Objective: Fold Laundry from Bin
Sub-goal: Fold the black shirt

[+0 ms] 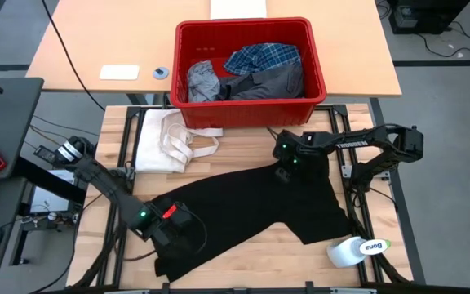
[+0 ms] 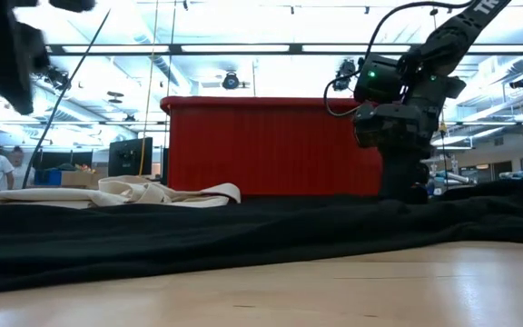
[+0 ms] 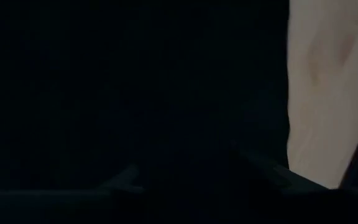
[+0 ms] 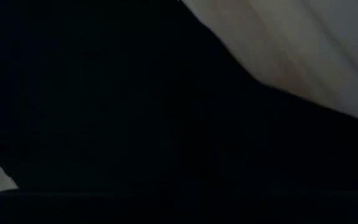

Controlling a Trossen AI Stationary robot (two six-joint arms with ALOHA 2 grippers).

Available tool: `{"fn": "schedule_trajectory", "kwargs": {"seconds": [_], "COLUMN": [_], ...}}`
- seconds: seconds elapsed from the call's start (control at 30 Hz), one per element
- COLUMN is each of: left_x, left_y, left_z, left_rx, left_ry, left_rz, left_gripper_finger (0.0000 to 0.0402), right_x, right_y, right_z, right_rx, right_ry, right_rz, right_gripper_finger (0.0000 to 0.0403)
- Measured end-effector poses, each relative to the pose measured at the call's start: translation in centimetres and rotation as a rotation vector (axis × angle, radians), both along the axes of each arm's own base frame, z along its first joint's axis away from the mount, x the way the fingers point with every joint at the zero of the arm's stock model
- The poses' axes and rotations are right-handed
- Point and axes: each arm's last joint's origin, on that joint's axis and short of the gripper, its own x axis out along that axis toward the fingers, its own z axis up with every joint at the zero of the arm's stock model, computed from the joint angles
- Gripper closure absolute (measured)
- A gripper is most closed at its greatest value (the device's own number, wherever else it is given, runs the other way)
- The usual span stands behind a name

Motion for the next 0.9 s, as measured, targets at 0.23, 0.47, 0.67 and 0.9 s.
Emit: {"fn": "schedule_trajectory", "kwargs": {"seconds": [0.23,0.47,0.67,0.9], "left_x": [3.9,7.1,8.0,8.8], "left_y": [5.1,9.6,12.3,15.5], "left_z": [0.4,1.2,1.4,1.8], "left_rx": [0.059,0.089,0.058,0.088], "left_ry": [-0.055,-0.176,-0.197,-0.253], "left_rz": [0.006,-0.105,-0.106,-0.064], "left_gripper_finger": [0.0249,0.0249,0.0249,0.0249], "right_x": [0.2,-0.3,-1.6,-1.4], "right_y": [1.3,3.0,4.7,6.7], "right_z": [0.2,1.0,3.5,4.2], "right_rx": [-0.13,-0.311,-0.519,-0.605], "right_ry": [0.015,0.085,0.064,-0.021], "right_rz": [0.114,0.142,0.165,0.388], "right_gripper_finger": [0.0243,0.0258,0.0272,0.0277]}}
